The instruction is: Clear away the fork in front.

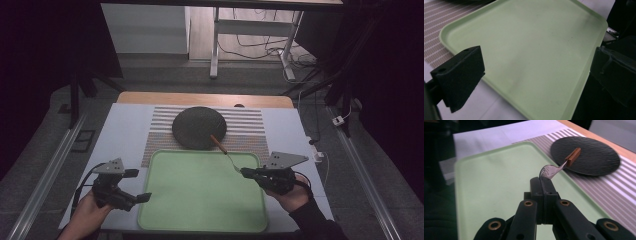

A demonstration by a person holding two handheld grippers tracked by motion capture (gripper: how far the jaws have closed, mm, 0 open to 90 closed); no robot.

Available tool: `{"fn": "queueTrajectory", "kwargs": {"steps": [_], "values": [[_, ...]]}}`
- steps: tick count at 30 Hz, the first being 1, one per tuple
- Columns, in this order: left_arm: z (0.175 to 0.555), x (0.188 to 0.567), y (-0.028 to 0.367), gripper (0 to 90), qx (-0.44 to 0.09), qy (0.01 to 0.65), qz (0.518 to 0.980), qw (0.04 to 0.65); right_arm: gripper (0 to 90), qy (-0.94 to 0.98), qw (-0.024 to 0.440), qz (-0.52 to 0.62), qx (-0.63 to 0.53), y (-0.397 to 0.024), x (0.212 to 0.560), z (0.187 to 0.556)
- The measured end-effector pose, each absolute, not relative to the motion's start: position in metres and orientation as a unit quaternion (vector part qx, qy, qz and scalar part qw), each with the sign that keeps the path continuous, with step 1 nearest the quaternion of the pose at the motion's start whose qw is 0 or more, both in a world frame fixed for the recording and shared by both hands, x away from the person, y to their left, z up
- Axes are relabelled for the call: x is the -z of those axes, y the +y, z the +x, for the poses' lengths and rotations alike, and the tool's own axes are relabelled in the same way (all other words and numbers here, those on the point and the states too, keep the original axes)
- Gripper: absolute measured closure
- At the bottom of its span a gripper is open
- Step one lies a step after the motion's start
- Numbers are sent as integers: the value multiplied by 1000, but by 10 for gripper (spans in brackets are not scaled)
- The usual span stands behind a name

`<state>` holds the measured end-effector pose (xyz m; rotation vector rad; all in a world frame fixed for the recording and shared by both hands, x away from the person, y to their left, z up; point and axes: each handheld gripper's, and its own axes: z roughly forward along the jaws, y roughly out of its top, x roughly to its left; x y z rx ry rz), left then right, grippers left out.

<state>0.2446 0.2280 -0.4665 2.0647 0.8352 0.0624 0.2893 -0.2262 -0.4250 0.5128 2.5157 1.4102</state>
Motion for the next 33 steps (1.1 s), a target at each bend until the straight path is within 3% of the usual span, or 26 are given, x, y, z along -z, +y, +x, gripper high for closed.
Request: {"fn": "queueTrajectory", "kwargs": {"steps": [13, 24, 33], "values": [[275, 454, 190, 0, -50, 280, 862, 420, 900, 856, 42, 123, -500, -215, 429, 272], [293, 451, 150, 0, -35, 176, 903, 389, 900, 862, -7, 84, -500, -203, 432, 262], [297, 458, 121, 112, -36, 87, 934, 343, 900, 865, -46, 39, -498, -195, 431, 260]]}}
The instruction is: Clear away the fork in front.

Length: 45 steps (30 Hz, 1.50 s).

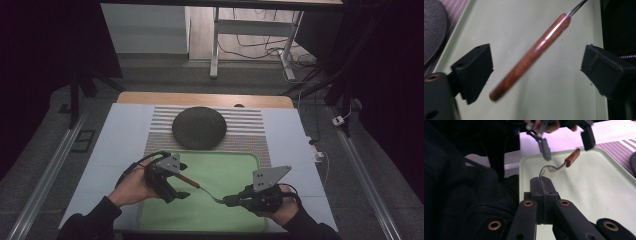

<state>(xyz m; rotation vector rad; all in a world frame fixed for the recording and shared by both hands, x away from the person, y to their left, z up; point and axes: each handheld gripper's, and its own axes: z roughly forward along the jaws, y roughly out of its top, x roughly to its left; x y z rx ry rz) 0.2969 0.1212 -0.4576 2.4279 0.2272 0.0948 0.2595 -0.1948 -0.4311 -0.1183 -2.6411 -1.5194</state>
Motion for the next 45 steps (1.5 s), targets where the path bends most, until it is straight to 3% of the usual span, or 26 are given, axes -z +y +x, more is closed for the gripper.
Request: {"fn": "queueTrajectory", "kwargs": {"steps": [4, 6, 13, 17, 25, 31, 38, 40, 45], "values": [[295, 458, 118, 221, -38, 55, 940, 335, 900, -867, 54, -22, 494, -193, 430, 258], [294, 458, 117, 350, -30, 44, 940, 337, 900, -868, 63, -9, 493, -192, 429, 258], [289, 460, 112, 523, -20, 5, 945, 325, 900, -876, 72, 12, 478, -188, 428, 258], [286, 462, 110, 680, -9, -22, 948, 318, 900, -879, 78, 20, 471, -186, 430, 258], [281, 465, 108, 744, -6, -68, 950, 305, 892, -878, 90, 24, 470, -186, 433, 260], [280, 467, 109, 794, -4, -64, 952, 300, 791, -878, 51, -28, 476, -192, 436, 268], [284, 469, 111, 794, 12, 13, 957, 290, 621, -874, 11, -76, 480, -196, 437, 273], [284, 469, 113, 794, 4, 52, 958, 283, 562, -873, -21, -105, 475, -200, 438, 274], [284, 469, 118, 793, 8, 103, 954, 280, 508, -868, -57, -154, 468, -208, 438, 275]]}}
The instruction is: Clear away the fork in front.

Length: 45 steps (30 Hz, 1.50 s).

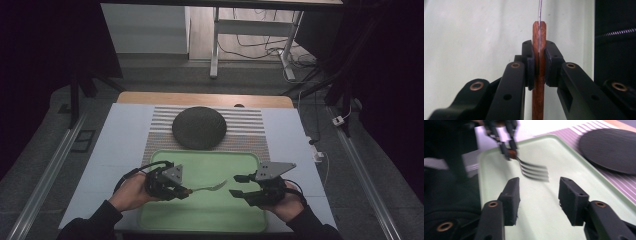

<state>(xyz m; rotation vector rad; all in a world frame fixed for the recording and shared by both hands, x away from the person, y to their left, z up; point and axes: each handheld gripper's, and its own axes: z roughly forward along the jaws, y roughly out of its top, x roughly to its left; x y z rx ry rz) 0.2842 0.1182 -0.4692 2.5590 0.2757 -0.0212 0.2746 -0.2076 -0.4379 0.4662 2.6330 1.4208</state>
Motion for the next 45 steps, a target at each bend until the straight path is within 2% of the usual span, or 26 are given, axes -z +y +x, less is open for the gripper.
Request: {"fn": "queueTrajectory", "kwargs": {"steps": [9, 11, 12, 17, 26, 37, 45], "values": [[275, 467, 133, 794, -15, 196, 943, 268, 324, 847, 131, 238, -458, -234, 436, 261], [272, 468, 137, 794, -19, 222, 938, 266, 312, 844, 134, 248, -457, -238, 435, 260], [270, 468, 138, 794, -19, 233, 935, 267, 258, 837, 145, 268, -455, -244, 435, 256], [261, 472, 142, 794, -8, 293, 918, 268, 206, 830, 164, 295, -443, -256, 437, 250], [252, 481, 146, 793, -2, 363, 893, 265, 61, 826, 185, 332, -417, -264, 444, 238], [261, 499, 151, 792, 8, 455, 861, 225, 56, 825, 198, 355, -393, -277, 448, 230], [268, 508, 153, 791, 8, 494, 847, 194, 46, 815, 185, 384, -392, -286, 450, 231]]}}
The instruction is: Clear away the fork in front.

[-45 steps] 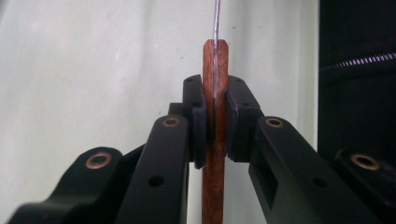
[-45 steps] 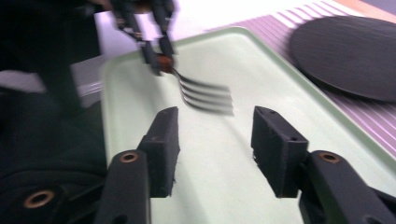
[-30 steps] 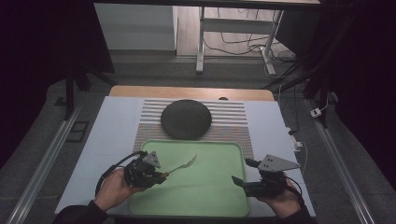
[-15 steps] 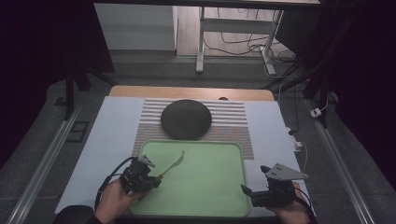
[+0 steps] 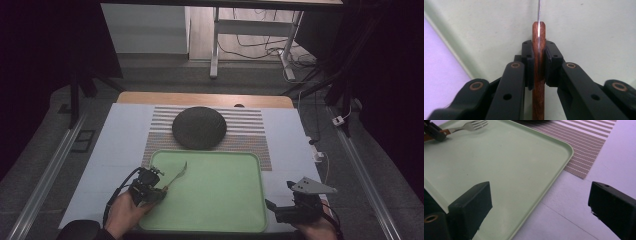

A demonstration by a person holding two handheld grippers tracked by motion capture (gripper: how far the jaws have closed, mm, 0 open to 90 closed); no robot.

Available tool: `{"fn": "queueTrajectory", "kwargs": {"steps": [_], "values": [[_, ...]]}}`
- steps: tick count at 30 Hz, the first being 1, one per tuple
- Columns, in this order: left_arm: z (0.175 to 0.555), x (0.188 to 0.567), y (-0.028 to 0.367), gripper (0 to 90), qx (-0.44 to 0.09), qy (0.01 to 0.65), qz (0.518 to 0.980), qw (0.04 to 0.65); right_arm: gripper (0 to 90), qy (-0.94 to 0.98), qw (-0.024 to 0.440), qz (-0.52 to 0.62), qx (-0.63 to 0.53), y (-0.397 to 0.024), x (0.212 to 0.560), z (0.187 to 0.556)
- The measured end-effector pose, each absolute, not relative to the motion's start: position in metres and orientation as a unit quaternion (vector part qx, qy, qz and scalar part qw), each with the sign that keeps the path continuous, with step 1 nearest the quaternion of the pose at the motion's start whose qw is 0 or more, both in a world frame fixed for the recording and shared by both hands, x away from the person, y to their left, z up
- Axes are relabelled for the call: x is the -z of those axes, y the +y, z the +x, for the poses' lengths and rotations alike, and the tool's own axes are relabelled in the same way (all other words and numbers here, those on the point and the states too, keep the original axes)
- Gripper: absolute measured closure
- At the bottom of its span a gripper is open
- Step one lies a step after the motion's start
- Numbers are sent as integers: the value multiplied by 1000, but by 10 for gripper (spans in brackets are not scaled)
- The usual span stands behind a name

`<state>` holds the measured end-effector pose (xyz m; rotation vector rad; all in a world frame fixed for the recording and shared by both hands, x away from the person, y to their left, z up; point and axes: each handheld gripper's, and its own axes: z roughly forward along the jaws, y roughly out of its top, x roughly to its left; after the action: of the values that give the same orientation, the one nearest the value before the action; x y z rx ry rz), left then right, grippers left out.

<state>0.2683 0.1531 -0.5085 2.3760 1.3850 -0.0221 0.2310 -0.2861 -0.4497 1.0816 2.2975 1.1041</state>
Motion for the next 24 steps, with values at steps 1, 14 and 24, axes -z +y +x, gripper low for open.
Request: {"fn": "queueTrajectory", "kwargs": {"steps": [1, 14, 24], "values": [[269, 508, 154, 789, 8, 498, 845, 195, 45, 814, 183, 386, -393, -287, 450, 231], [274, 507, 163, 684, 15, 508, 834, 214, 43, 811, 170, 396, -396, -290, 450, 233], [279, 489, 170, 691, 12, 487, 833, 261, 36, 811, 175, 397, -392, -291, 450, 230]]}}
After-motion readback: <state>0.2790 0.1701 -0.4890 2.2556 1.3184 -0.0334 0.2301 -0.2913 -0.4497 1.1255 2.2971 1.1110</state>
